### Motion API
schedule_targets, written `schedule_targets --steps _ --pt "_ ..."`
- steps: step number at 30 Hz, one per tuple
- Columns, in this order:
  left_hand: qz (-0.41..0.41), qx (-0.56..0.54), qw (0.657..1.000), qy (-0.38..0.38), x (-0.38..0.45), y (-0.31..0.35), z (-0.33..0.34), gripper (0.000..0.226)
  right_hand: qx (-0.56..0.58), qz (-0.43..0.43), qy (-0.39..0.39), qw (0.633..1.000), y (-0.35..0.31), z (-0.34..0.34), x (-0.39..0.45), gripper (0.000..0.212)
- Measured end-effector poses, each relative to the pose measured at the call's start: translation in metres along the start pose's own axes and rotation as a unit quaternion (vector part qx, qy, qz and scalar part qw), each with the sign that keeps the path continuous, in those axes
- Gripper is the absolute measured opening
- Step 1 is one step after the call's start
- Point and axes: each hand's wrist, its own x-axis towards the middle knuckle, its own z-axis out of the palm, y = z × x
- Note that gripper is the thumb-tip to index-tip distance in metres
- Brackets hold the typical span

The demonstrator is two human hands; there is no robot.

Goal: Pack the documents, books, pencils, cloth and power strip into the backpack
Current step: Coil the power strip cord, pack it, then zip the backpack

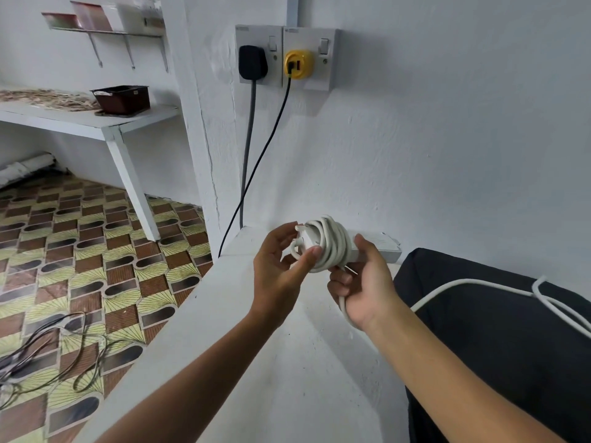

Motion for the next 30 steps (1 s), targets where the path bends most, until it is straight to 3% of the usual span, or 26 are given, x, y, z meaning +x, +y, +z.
schedule_targets --steps 11,14,17,19,21,23,24,26,30 --pt "0.027 0.014 0.997 0.066 -0.015 -0.009 0.04 0.048 0.059 -0.003 -0.002 0.998 0.006 0.011 -0.005 0.028" --pt "0.028 0.011 0.999 0.023 -0.008 -0.009 0.027 0.059 0.02 -0.027 0.002 0.999 0.002 0.006 -0.004 0.026" --pt "0.061 0.155 0.986 -0.029 0.006 0.001 0.001 0.05 -0.039 -0.056 0.005 0.998 -0.004 0.001 -0.002 0.022" --pt "0.156 0.294 0.942 -0.045 0.015 0.017 -0.011 0.053 -0.065 -0.054 0.002 0.996 -0.003 -0.001 0.0 0.023" --pt "0.255 0.447 0.851 -0.106 0.022 0.033 -0.011 0.066 -0.084 -0.059 0.003 0.995 0.001 0.0 -0.001 0.025" --pt "0.261 0.589 0.743 -0.181 0.023 0.042 -0.003 0.082 -0.088 -0.065 0.014 0.994 0.005 0.003 -0.003 0.023" --pt "0.232 0.622 0.719 -0.207 0.021 0.042 0.0 0.086 -0.089 -0.067 0.019 0.994 0.007 0.005 -0.004 0.021" --pt "0.204 0.619 0.726 -0.22 0.016 0.037 0.004 0.088 -0.103 -0.065 0.022 0.992 0.01 0.006 -0.005 0.023" --pt "0.241 0.626 0.711 -0.209 0.018 0.032 0.007 0.083 -0.159 -0.053 0.004 0.986 0.011 0.007 -0.004 0.032"
